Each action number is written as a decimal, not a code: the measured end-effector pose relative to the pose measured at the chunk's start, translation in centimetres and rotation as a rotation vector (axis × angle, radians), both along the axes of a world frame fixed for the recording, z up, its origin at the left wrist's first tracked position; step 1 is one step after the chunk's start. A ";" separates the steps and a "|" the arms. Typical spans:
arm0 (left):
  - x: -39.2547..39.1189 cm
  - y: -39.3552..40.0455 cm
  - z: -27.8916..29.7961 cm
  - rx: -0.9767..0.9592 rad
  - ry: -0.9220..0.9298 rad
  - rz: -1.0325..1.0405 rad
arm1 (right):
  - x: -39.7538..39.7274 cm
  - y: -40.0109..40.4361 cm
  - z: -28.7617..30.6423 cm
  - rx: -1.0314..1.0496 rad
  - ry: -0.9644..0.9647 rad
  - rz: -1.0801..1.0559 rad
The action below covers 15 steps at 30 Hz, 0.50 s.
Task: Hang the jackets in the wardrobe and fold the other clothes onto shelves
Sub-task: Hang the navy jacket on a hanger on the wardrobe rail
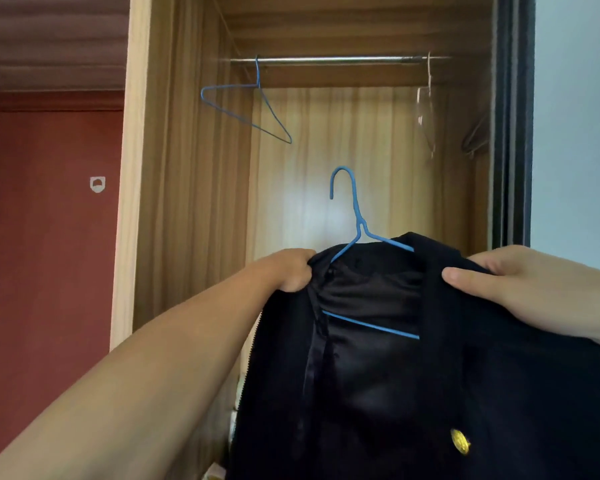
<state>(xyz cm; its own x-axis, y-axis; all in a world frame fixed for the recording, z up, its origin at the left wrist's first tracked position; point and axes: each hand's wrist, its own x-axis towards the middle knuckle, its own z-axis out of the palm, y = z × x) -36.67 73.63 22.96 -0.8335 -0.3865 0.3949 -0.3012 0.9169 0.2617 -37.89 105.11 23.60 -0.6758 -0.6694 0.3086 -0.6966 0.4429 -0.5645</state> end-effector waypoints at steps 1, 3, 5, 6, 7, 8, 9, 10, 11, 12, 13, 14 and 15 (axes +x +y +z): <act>-0.7 0.1 -0.4 -0.066 0.007 0.034 | -0.3 0.1 -0.2 0.019 0.009 0.004; -1.4 0.6 -0.4 -0.189 0.225 0.116 | -0.8 0.0 -0.5 0.049 0.016 0.024; -1.8 1.6 0.8 -0.206 0.520 0.158 | -1.2 0.1 -0.6 0.047 0.002 0.073; -2.1 2.1 1.8 -0.214 0.606 0.168 | -1.4 0.2 -0.3 0.044 -0.001 0.092; -2.6 2.6 2.6 -0.223 0.644 0.174 | -1.7 0.3 0.0 0.043 0.000 0.104; -2.9 3.1 3.2 -0.240 0.650 0.173 | -2.2 0.3 0.3 0.037 0.004 0.105; -3.1 3.5 3.4 -0.252 0.650 0.160 | -2.7 0.4 0.7 0.023 0.012 0.095; -3.4 3.8 3.1 -0.248 0.647 0.134 | -3.3 0.5 0.9 0.005 0.020 0.076; -3.7 4.0 2.6 -0.232 0.638 0.097 | -3.8 0.6 1.1 -0.014 0.024 0.057; -3.9 4.2 1.8 -0.197 0.623 0.050 | -4.3 0.6 1.1 -0.028 0.022 0.044; -4.1 4.1 0.9 -0.142 0.601 -0.005 | -4.8 0.5 1.1 -0.040 0.013 0.036; -4.3 4.2 0.3 -0.086 0.570 -0.054 | -5.2 0.4 1.0 -0.054 -0.003 0.028; -4.4 4.2 -0.1 -0.041 0.533 -0.094 | -5.6 0.3 1.0 -0.073 -0.023 0.018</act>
